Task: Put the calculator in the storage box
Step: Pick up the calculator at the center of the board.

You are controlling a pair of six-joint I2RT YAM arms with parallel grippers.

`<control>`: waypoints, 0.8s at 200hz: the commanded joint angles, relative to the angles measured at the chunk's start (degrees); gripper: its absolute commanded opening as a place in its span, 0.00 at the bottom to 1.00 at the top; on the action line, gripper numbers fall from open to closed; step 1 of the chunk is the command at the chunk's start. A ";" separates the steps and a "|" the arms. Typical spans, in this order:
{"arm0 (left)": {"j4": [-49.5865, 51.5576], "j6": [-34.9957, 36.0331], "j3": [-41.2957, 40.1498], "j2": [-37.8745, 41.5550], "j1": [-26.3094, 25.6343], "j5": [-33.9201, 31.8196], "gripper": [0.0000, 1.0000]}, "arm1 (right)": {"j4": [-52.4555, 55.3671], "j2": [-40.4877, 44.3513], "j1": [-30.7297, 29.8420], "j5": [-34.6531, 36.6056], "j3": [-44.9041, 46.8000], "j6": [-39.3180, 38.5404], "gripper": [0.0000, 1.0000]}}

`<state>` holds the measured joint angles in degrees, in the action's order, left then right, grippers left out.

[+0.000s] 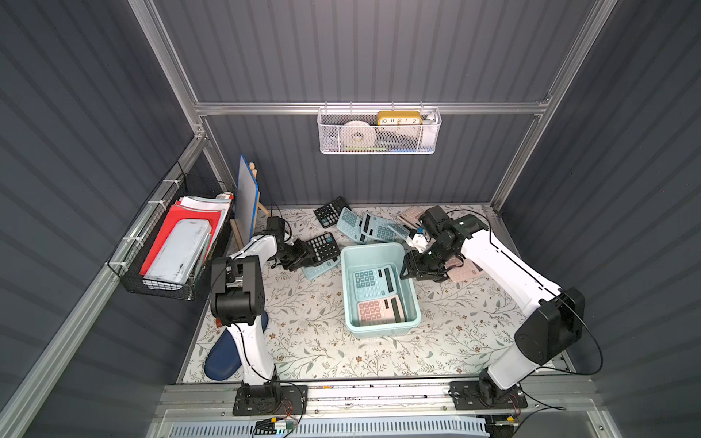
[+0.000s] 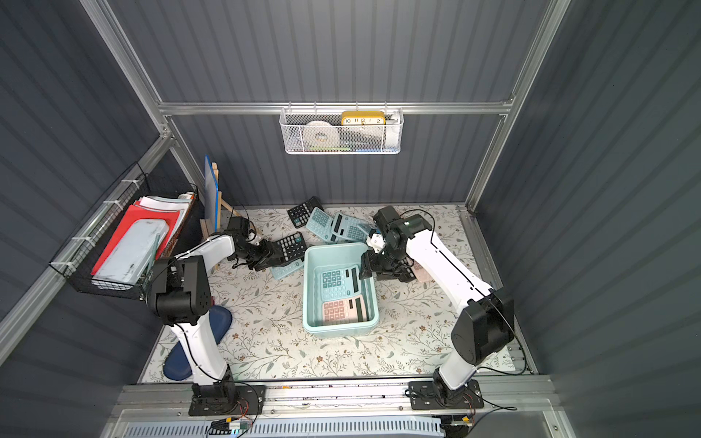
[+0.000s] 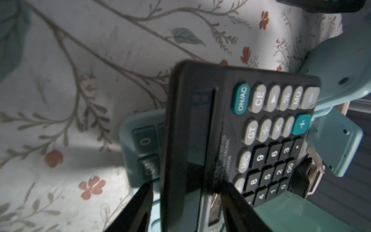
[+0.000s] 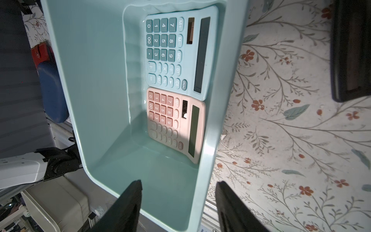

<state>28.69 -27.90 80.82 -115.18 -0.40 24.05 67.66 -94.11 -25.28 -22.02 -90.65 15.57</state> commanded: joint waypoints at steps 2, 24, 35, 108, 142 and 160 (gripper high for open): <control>-1.90 0.71 0.78 -0.65 -0.08 5.28 0.55 | 3.44 -1.02 -0.03 0.06 -2.60 -0.94 0.63; -2.41 0.46 0.75 -0.55 -0.04 6.13 0.47 | 4.10 -1.81 -0.01 -0.69 -4.06 -0.74 0.63; -2.57 0.30 0.77 -0.74 -0.04 6.74 0.40 | 4.31 -2.08 -0.03 -0.91 -4.55 -0.58 0.63; -2.33 -0.49 0.75 2.13 -0.04 6.10 0.18 | 3.53 -2.53 0.01 -1.53 -4.73 -0.09 0.63; -1.27 -1.16 0.89 3.15 -0.12 5.94 0.08 | 0.73 -1.62 -0.03 -2.31 -3.13 1.77 0.63; 0.05 -0.94 1.82 3.67 -0.12 5.29 0.05 | -0.06 -1.27 0.01 -2.50 -2.46 2.17 0.63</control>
<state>25.65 -29.12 80.95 -113.49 -0.64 30.61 68.99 -96.05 -25.28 -23.51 -94.32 16.53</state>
